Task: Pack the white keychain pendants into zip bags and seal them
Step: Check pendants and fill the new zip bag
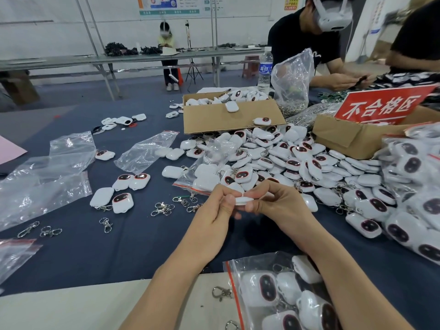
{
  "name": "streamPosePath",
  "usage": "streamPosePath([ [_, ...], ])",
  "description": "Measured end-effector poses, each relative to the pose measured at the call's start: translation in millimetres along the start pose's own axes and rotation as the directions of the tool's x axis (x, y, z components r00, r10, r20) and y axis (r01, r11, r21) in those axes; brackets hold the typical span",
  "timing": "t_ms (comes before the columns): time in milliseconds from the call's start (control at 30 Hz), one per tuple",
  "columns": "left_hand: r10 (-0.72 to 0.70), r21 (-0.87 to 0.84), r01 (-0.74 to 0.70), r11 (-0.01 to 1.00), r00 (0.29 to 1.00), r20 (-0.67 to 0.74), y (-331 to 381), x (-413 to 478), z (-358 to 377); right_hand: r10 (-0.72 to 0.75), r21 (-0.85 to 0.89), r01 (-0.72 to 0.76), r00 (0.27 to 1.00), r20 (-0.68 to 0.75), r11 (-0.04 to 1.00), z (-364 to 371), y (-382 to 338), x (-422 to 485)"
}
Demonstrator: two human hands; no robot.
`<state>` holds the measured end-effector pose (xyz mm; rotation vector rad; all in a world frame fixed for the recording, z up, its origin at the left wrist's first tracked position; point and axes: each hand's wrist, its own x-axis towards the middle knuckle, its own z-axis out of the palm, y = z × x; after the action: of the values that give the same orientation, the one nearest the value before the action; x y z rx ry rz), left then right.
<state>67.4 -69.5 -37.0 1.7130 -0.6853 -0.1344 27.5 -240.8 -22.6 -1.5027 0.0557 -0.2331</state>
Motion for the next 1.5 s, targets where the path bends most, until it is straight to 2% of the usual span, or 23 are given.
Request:
streamPosePath([
  [167, 0.016, 0.008, -0.016, 1.000, 1.000, 0.007, -0.1, 0.5, 0.2, 0.009, -0.007, -0.009, 1.000, -0.008, 1.000, -0.5, -0.5, 0.8],
  [300, -0.024, -0.019, 0.024, 1.000, 1.000, -0.017, -2.3, 0.9, -0.7, -0.007, 0.024, 0.006, 1.000, 0.012, 1.000, -0.2, 0.4, 1.3],
  [400, -0.025, 0.012, 0.026, 1.000, 0.999, -0.046, -3.7, 1.3, -0.8, 0.000, -0.064, 0.002, 0.999, 0.035, 0.998, -1.7, -1.0, 0.2],
  [500, -0.021, 0.062, 0.026, 0.998, 0.997, -0.077, -4.8, 3.8, 0.7, -0.018, -0.138, 0.017, 1.000, -0.003, 0.990, -3.5, 1.7, 1.8],
  [733, -0.019, 0.073, 0.031, 0.997, 0.987, -0.158, -8.7, 8.4, 0.1, 0.004, -0.154, -0.004, 1.000, -0.003, 0.988, -3.2, 4.6, 3.6],
  [1000, -0.008, 0.025, 0.012, 1.000, 0.988, -0.156, -3.5, 9.0, 0.5, -0.017, -0.132, 0.017, 1.000, -0.001, 0.991, -4.4, 7.7, 6.3],
  [1267, 0.019, 0.104, -0.005, 0.995, 0.991, -0.130, -6.9, 9.1, 0.1, -0.014, -0.146, 0.021, 0.999, 0.046, 0.989, -4.4, 8.1, 6.4],
  [1500, 0.025, 0.083, -0.015, 0.996, 0.992, -0.126, -3.9, 6.7, 0.7, -0.037, -0.154, 0.042, 0.999, 0.033, 0.987, -3.5, 7.4, 6.5],
])
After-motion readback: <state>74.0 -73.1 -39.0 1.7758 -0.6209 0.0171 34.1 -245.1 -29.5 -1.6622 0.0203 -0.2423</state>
